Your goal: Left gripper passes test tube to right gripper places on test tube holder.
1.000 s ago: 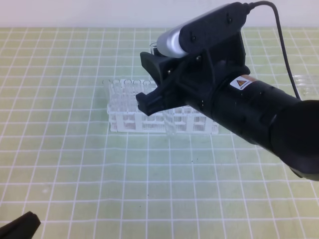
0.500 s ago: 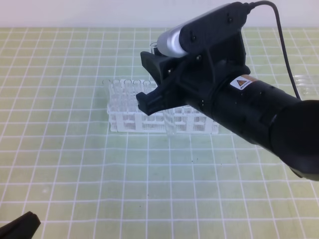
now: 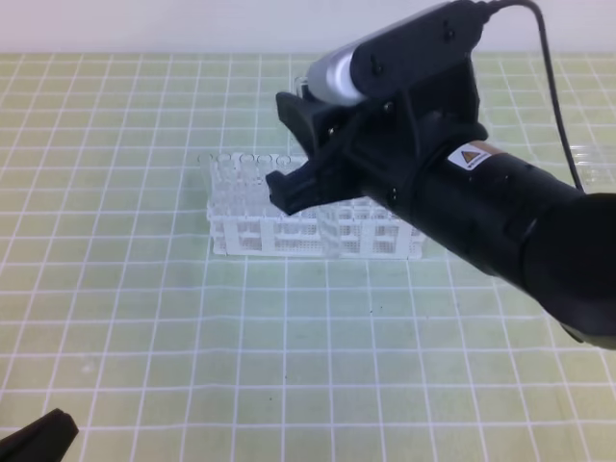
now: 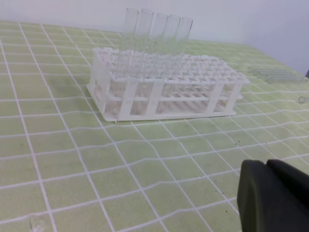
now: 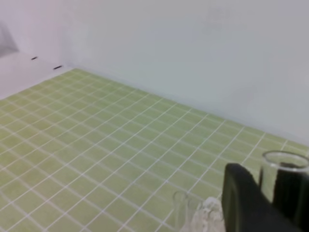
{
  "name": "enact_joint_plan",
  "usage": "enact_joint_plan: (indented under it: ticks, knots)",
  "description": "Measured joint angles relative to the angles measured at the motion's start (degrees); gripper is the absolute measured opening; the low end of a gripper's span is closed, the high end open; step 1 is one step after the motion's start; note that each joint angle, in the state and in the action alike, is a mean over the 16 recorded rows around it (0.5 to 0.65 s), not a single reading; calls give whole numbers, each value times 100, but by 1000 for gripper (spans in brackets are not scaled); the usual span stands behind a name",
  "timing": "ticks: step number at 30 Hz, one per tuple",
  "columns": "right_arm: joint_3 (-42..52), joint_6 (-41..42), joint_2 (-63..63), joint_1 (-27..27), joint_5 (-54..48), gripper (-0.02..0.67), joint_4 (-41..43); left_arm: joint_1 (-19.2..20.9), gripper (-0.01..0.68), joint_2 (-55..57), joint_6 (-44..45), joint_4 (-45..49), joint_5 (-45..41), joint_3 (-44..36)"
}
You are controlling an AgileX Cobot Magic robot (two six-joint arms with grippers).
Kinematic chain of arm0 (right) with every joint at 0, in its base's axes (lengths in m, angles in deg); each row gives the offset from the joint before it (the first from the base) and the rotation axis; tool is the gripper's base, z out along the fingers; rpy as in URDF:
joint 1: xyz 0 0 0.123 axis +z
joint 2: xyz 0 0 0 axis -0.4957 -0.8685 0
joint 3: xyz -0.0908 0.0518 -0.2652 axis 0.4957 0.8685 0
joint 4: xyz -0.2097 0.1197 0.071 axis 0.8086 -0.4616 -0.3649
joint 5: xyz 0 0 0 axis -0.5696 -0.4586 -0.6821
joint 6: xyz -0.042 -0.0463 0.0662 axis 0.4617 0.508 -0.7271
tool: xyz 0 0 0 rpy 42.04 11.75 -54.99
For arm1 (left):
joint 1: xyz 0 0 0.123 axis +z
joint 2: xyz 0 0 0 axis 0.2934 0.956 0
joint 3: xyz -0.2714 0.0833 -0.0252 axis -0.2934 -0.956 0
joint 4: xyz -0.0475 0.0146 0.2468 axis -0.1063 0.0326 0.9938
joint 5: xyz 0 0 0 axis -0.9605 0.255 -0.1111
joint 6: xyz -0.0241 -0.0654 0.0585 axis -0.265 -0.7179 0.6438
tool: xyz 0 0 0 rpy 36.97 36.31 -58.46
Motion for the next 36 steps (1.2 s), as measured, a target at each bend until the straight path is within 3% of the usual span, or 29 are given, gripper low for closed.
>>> enact_joint_plan:
  ticks: [17, 24, 36]
  knots:
    - [440, -3188, -28, -305, 1483, 97, 3210, 0, -2, 4, -4, 2, 16, -2]
    - [783, -3339, -43, -489, 1992, 97, 3300, 0, -2, 16, -7, 4, 27, -3]
    - [859, -3235, -43, -527, 2014, 97, 3234, 0, -2, 20, -9, 7, 38, -4]
